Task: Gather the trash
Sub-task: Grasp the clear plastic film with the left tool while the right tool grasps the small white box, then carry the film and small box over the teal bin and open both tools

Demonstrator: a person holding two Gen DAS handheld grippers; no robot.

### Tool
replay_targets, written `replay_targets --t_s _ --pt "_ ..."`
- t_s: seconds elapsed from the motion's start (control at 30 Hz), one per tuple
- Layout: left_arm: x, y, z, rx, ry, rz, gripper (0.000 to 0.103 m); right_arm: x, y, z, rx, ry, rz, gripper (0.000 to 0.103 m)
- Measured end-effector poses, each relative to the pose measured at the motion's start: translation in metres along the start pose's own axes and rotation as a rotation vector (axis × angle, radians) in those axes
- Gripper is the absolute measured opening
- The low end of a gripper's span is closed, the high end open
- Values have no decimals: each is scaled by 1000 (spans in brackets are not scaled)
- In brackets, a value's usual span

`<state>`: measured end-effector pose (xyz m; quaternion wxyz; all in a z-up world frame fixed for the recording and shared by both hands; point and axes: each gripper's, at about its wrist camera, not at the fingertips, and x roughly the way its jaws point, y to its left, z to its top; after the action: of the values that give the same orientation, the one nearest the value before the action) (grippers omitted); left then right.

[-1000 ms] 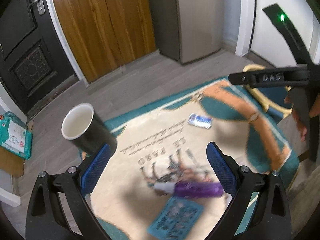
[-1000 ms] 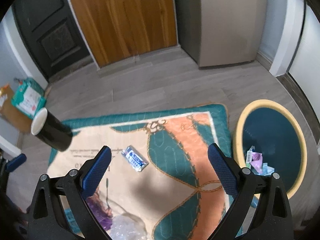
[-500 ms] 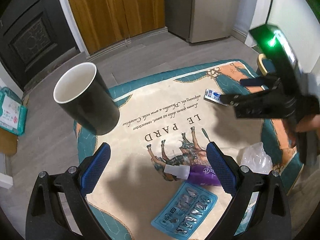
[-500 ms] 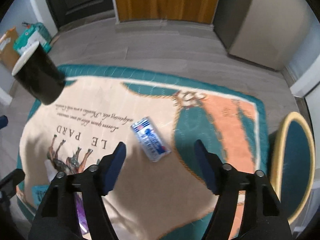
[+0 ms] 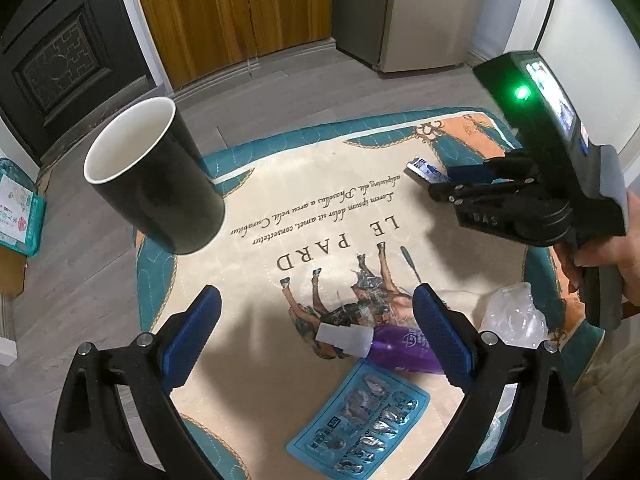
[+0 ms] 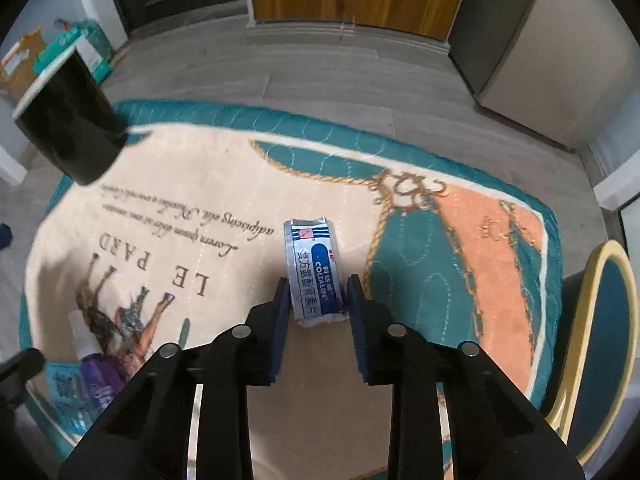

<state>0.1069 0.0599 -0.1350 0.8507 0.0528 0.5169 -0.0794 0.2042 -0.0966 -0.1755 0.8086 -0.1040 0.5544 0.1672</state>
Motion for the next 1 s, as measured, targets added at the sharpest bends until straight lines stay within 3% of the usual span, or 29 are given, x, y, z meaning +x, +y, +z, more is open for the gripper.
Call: replay_targets --t_s 0.03,0.1,0.37,0.53,0.63,0.7,0.8,1.0 --pt "-1 -3 0 3 -4 -4 95 -4 -2 0 9 -4 8 28" --pt "-2 -10 1 16 -9 -20 95 -14 -6 -3 15 -18 16 10" --pt "0 -81 -10 159 18 -144 92 -47 -39 -27 45 -28 -1 9" --pt "5 -126 -21 276 60 -222 75 -69 -64 -37 90 -65 2 9" --pt "12 -140 -25 319 95 -227 52 -80 -74 -42 106 -81 0 9" --pt "13 -144 -25 339 100 -224 24 -87 -79 -44 112 -92 -4 9" --pt "9 -147 -19 341 87 -235 13 -99 -86 -45 118 -119 -8 9" --pt "-6 -150 -7 347 31 -213 11 -122 -107 -53 165 -167 -1 9"
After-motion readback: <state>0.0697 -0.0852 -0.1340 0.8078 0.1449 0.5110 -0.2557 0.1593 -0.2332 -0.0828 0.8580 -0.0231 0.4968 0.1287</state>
